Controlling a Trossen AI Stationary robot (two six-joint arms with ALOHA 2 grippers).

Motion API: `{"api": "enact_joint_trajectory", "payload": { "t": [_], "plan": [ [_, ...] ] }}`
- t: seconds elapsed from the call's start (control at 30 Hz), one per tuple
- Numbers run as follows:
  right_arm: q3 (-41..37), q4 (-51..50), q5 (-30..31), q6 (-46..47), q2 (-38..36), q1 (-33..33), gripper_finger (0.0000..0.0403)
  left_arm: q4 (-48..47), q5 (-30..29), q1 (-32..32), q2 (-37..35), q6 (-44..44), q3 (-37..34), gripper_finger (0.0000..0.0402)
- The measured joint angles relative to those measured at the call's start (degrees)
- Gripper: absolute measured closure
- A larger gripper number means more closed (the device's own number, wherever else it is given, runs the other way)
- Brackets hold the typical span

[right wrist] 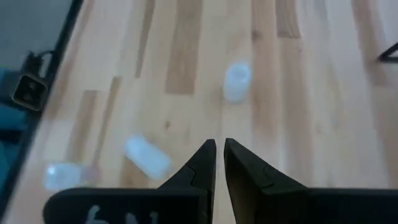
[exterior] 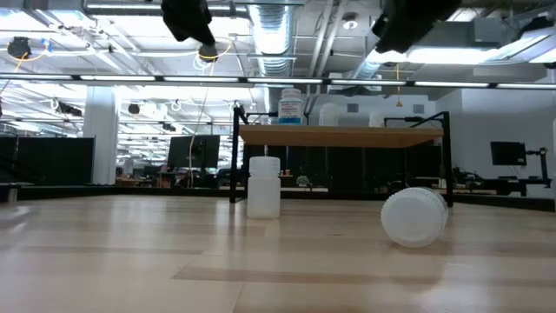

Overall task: Pick and place medicine bottles onto shelf by color
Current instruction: Put the transparent pill bottle on the shelf aligned with the other transparent bottle

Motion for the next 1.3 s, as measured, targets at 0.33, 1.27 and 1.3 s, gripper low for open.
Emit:
{"api": "enact_joint_trajectory", "payload": {
  "t": [0.33, 1.27, 1.3],
  "plan": [
    [4.38, 5.83, -2.03, 3.99, -0.52, 8.5, 0.0348, 1.72, 0.15, -2.48, 2.67, 0.26, 0.04, 0.0207],
    [15.82, -5.45, 1.3, 36.38, 20.9, 26.93, 0.0321, 1.49, -0.49, -5.38, 6.23, 0.69, 0.02, 0.0207],
    [15.82, -4.96, -0.09, 36.36, 21.54, 26.4, 0.031, 1.64, -0.47, -5.4, 6.23, 0.68, 0.02, 0.0207]
  ]
}}
